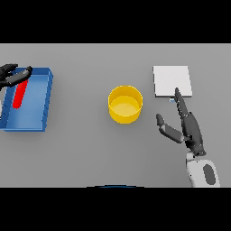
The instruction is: Pick up the red beaker and tilt it to pour out 1 green nut into yellow bowl. Pick up the yellow bowl and place it on the metallic measuring scale.
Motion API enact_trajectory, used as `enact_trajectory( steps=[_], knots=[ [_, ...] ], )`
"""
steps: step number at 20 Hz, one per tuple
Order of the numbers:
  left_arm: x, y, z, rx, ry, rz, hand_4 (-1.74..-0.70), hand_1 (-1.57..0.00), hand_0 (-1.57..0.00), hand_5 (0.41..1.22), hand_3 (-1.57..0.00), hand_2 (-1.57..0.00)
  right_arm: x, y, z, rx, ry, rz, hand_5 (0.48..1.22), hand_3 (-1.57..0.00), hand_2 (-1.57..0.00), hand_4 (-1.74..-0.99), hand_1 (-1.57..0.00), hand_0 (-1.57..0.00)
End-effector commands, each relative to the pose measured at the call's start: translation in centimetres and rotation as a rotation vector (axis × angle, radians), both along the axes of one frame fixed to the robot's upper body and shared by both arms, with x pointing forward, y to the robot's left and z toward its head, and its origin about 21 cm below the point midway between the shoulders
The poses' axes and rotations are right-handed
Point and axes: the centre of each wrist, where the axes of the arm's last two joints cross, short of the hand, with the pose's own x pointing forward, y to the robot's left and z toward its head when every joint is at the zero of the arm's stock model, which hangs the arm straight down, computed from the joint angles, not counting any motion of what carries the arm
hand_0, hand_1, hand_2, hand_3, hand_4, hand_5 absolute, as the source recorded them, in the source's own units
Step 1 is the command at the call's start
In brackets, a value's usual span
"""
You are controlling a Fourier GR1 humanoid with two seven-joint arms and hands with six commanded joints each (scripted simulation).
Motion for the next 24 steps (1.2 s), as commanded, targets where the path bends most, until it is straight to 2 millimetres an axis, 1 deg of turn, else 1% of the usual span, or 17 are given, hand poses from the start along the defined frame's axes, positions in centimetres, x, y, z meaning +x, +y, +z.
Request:
enact_trajectory(
  steps=[1,3,5,6,8,9,10,12,14,15,16,17,18,19,20,23,24],
  knots=[
    [0.1,-0.3,-0.5,0.018,0.005,0.004,-0.81,-0.18,-0.2,0.627,-0.18,-0.17,0.0,0.0,0.0,-0.008,-0.001,-0.002,0.665,0.0,0.0,-1.157,0.0,0.0],
    [0.2,0.0,-0.2,0.039,-0.029,0.003,-0.79,-0.11,-0.13,0.627,-0.11,-0.11,-0.2,0.0,-0.1,-0.014,-0.002,-0.008,0.665,0.0,0.0,-1.157,0.0,0.0],
    [0.2,-0.4,-0.5,0.025,-0.064,-0.014,-0.78,-0.07,-0.08,0.631,-0.07,-0.07,-0.1,0.6,0.1,-0.025,0.008,-0.009,0.644,0.0,0.0,-1.144,0.0,0.0],
    [0.1,-0.5,-0.3,0.01,-0.088,-0.018,-0.78,-0.06,-0.06,0.633,-0.06,-0.06,0.0,0.8,0.4,-0.075,0.032,-0.024,0.631,0.0,0.0,-1.131,0.0,0.0],
    [0.2,-0.6,-0.1,-0.021,-0.128,-0.021,-0.78,-0.04,-0.04,0.644,-0.04,-0.03,0.7,0.7,0.9,-0.139,0.021,0.045,0.649,0.0,0.0,-1.087,0.0,0.0],
    [0.0,-0.6,-0.1,-0.033,-0.14,-0.032,-0.79,-0.03,-0.03,0.652,-0.03,-0.03,0.9,0.7,1.2,-0.183,0.0,0.096,0.662,0.0,0.0,-1.08,0.0,0.0],
    [-0.1,-0.8,-0.2,-0.047,-0.148,-0.038,-0.79,-0.02,-0.03,0.657,-0.02,-0.02,1.5,0.8,1.7,-0.239,-0.002,0.144,0.665,0.0,0.0,-1.088,0.0,0.0],
    [-0.3,-1.3,-0.5,-0.066,-0.151,-0.041,-0.8,-0.01,-0.02,0.666,-0.01,-0.01,2.8,0.5,2.8,-0.432,-0.006,0.185,0.649,0.0,0.0,-1.122,0.0,0.0],
    [-0.1,-1.7,-0.2,-0.072,-0.149,-0.038,-0.8,-0.01,-0.01,0.678,-0.01,-0.01,3.6,1.1,3.6,-0.588,-0.05,0.259,0.631,0.0,0.0,-1.132,0.0,0.0],
    [-0.3,-1.7,-0.3,-0.074,-0.145,-0.035,-0.81,-0.01,-0.01,0.683,-0.01,-0.01,4.2,1.2,4.0,-0.656,-0.061,0.291,0.626,0.0,0.0,-1.137,0.0,0.0],
    [-0.3,-1.4,-0.4,-0.073,-0.138,-0.031,-0.81,-0.01,-0.01,0.687,-0.01,-0.01,4.8,1.4,4.6,-0.736,-0.079,0.33,0.627,0.0,0.0,-1.142,0.0,0.0],
    [-0.4,-1.6,-0.3,-0.079,-0.141,-0.039,-0.81,0.0,0.0,0.688,0.0,0.0,5.6,1.7,5.3,-0.802,-0.096,0.363,0.63,0.0,0.0,-1.15,0.0,0.0],
    [-0.6,-1.4,-0.6,-0.079,-0.135,-0.041,-0.81,0.0,0.0,0.688,0.0,0.0,5.9,2.3,5.5,-0.852,-0.124,0.419,0.632,0.0,0.0,-1.152,0.0,0.0],
    [-0.4,-1.7,-0.6,-0.086,-0.131,-0.044,-0.81,0.0,0.0,0.688,0.0,0.0,6.3,2.9,5.6,-0.897,-0.137,0.463,0.635,0.0,0.0,-1.157,0.0,0.0],
    [-0.4,-1.5,-0.6,-0.076,-0.135,-0.046,-0.81,0.0,0.0,0.689,0.0,0.0,6.8,3.1,6.0,-0.95,-0.155,0.505,0.637,0.0,0.0,-1.162,0.0,0.0],
    [-0.5,-0.7,-0.3,-0.065,-0.135,-0.039,-0.8,0.0,0.0,0.691,0.0,0.0,8.1,4.7,5.5,-1.067,-0.173,0.594,0.643,0.0,0.0,-1.161,0.0,0.0],
    [-0.8,-0.9,-0.4,-0.074,-0.139,-0.05,-0.81,0.0,0.0,0.692,0.0,0.0,8.5,4.9,5.4,-1.102,-0.175,0.624,0.642,0.0,0.0,-1.156,0.0,0.0]
  ],
)
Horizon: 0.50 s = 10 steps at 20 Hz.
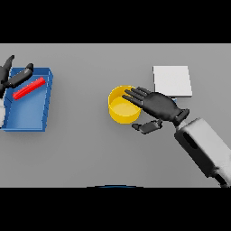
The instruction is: Pick up the red beaker and tilt it to pour out 1 green nut into yellow bowl. Pick up the yellow bowl and place it on the metallic measuring scale.
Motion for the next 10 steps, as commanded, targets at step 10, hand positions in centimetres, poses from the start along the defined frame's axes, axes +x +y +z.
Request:
enact_trajectory(
  steps=[10],
  knots=[
    [0.2,0.4,0.1,0.002,0.004,0.01,-0.81,0.0,0.0,0.7,0.0,0.0,2.9,3.6,-1.0,-0.243,0.099,0.147,0.67,0.0,0.0,-1.164,0.0,0.0]
  ],
)
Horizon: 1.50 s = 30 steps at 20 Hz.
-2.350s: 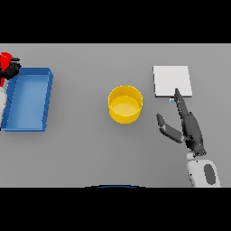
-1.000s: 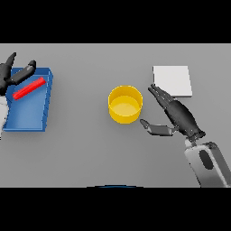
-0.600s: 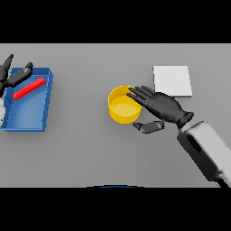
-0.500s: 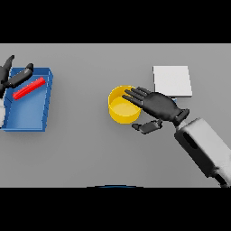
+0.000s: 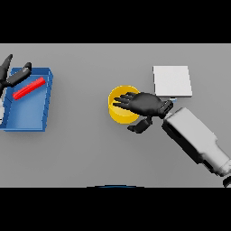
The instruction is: Pick up the red beaker and tilt it to pour out 1 green nut into yellow bowl. Pick up the yellow bowl and place it on the metallic measuring scale.
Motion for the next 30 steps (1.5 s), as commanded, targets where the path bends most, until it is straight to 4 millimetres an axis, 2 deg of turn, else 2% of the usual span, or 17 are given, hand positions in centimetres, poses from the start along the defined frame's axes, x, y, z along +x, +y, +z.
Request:
enact_trajectory(
  steps=[1,2,7,9,11,12,13,14,15,17,18,21,23,27,30],
  knots=[
    [-0.1,-0.2,-0.3,0.0,0.005,-0.005,-0.8,0.0,0.0,0.702,0.0,0.0,0.2,0.2,-0.1,-0.025,0.003,0.007,0.673,0.0,0.0,-1.168,0.0,0.0],
    [-0.2,-0.1,-0.3,0.003,0.003,-0.009,-0.8,0.0,0.0,0.703,0.0,0.0,0.2,0.8,0.0,-0.041,0.01,0.007,0.674,0.0,0.0,-1.174,0.0,0.0],
    [-0.4,0.3,-0.1,0.021,0.005,-0.004,-0.79,0.0,0.0,0.708,0.0,0.0,1.2,0.9,-0.9,-0.103,0.032,-0.01,0.693,-0.01,0.0,-1.188,0.0,0.0],
    [-0.2,0.3,0.0,0.022,0.008,-0.01,-0.79,0.0,0.0,0.713,0.0,0.0,1.2,1.1,-1.2,-0.101,0.045,-0.008,0.732,-0.04,-0.01,-1.209,0.0,0.0],
    [0.0,0.1,0.1,0.014,0.012,0.001,-0.79,0.0,0.0,0.712,0.0,0.0,1.2,1.4,-1.6,-0.112,0.036,-0.011,0.809,-0.13,-0.09,-1.261,-0.06,-0.05],
    [0.1,0.0,0.3,0.019,0.002,-0.007,-0.79,0.0,0.0,0.711,0.0,0.0,1.3,1.2,-1.3,-0.106,0.036,-0.002,0.891,-0.21,-0.19,-1.309,-0.18,-0.19],
    [0.0,0.2,0.0,0.018,0.005,-0.009,-0.79,0.0,0.0,0.71,0.0,0.0,1.1,1.1,-1.3,-0.1,0.032,0.009,0.957,-0.32,-0.35,-1.363,-0.41,-0.45],
    [0.0,0.0,0.0,0.015,0.001,-0.014,-0.79,0.0,0.0,0.71,0.0,0.0,1.2,1.2,-1.1,-0.092,0.032,0.011,1.01,-0.57,-0.59,-1.435,-0.64,-0.68],
    [0.1,-0.2,-0.3,0.011,0.004,-0.016,-0.79,0.0,0.0,0.71,0.0,0.0,1.3,1.2,-1.1,-0.088,0.037,0.018,1.052,-0.68,-0.79,-1.492,-0.83,-0.86],
    [0.0,-0.3,-0.2,0.015,0.001,-0.018,-0.79,0.0,0.0,0.707,0.0,0.0,1.3,1.2,-1.2,-0.089,0.055,0.038,1.113,-0.88,-1.07,-1.578,-1.09,-1.11],
    [0.0,-0.1,-0.3,0.027,0.0,-0.014,-0.79,0.0,0.0,0.709,0.0,0.0,1.4,1.1,-1.0,-0.091,0.061,0.034,1.135,-0.97,-1.13,-1.611,-1.19,-1.21],
    [-0.1,0.0,0.0,0.035,-0.002,-0.015,-0.78,0.0,0.0,0.71,0.0,0.0,1.2,0.5,-0.4,-0.103,0.083,0.025,1.177,-1.11,-1.29,-1.674,-1.38,-1.38],
    [-0.1,0.1,0.2,0.028,0.0,-0.012,-0.78,0.0,0.0,0.712,0.0,0.0,1.1,0.8,0.0,-0.113,0.072,0.012,1.193,-1.17,-1.33,-1.698,-1.45,-1.45],
    [-0.1,0.1,0.0,0.028,0.0,-0.018,-0.78,0.0,0.0,0.704,0.0,0.0,1.3,1.0,1.0,-0.092,0.066,0.015,1.209,-1.18,-1.41,-1.724,-1.52,-1.52],
    [-0.3,0.3,0.1,0.032,-0.006,-0.024,-0.77,0.0,0.0,0.707,0.0,0.0,1.5,0.0,3.1,-0.094,0.049,-0.02,1.215,-1.16,-1.46,-1.732,-1.54,-1.55]
  ],
)
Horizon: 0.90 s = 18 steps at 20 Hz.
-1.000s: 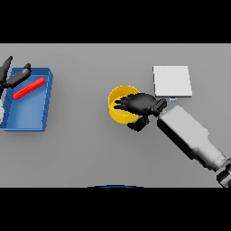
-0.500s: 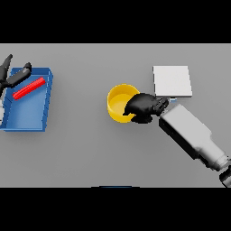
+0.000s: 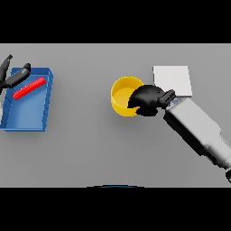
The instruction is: Pick up the red beaker and tilt it to pour out 1 green nut into yellow bowl. Pick up the yellow bowl and place it on the metallic measuring scale.
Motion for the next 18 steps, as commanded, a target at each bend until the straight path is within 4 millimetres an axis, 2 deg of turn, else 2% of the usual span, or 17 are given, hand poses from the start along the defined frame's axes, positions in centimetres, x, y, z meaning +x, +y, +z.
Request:
enact_trajectory(
  steps=[1,4,8,9,12,14,15,18],
  knots=[
    [0.1,0.1,0.1,0.005,-0.001,-0.002,-0.77,0.0,0.0,0.705,0.0,0.0,0.0,-0.1,0.8,-0.001,-0.007,-0.008,1.216,-1.16,-1.48,-1.734,-1.55,-1.55],
    [0.4,-0.1,0.3,-0.023,-0.003,0.0,-0.78,0.0,0.0,0.702,0.0,0.0,-0.6,-0.8,1.8,-0.008,-0.043,-0.035,1.219,-1.22,-1.43,-1.737,-1.56,-1.56],
    [0.7,-0.1,0.4,-0.038,-0.003,-0.003,-0.8,0.0,0.0,0.704,0.0,0.0,-2.0,-0.7,2.8,0.002,-0.062,-0.046,1.219,-1.18,-1.51,-1.739,-1.57,-1.57],
    [0.7,-0.2,0.2,-0.041,0.0,0.0,-0.8,0.0,0.0,0.704,0.0,0.0,-1.8,-1.2,3.3,0.008,-0.073,-0.073,1.219,-1.18,-1.52,-1.74,-1.57,-1.52],
    [0.4,0.0,0.7,-0.053,-0.003,0.005,-0.82,0.0,0.0,0.717,0.0,0.0,-0.9,-2.5,4.6,-0.001,-0.135,-0.149,1.22,-1.18,-1.49,-1.74,-1.57,-1.54],
    [0.6,-0.3,1.2,-0.058,-0.003,0.009,-0.83,0.0,0.0,0.728,0.0,0.0,0.0,-3.3,5.1,0.021,-0.171,-0.187,1.22,-1.17,-1.52,-1.741,-1.57,-1.55],
    [0.3,-0.4,1.2,-0.06,-0.007,0.009,-0.83,0.0,0.0,0.733,0.0,0.0,0.6,-4.5,5.3,0.021,-0.186,-0.199,1.221,-1.16,-1.53,-1.741,-1.57,-1.56],
    [0.2,-0.6,1.0,-0.062,0.016,0.02,-0.84,0.0,0.0,0.739,0.0,0.0,1.8,-6.4,5.2,0.025,-0.223,-0.267,1.221,-1.15,-1.54,-1.741,-1.57,-1.56]
  ],
)
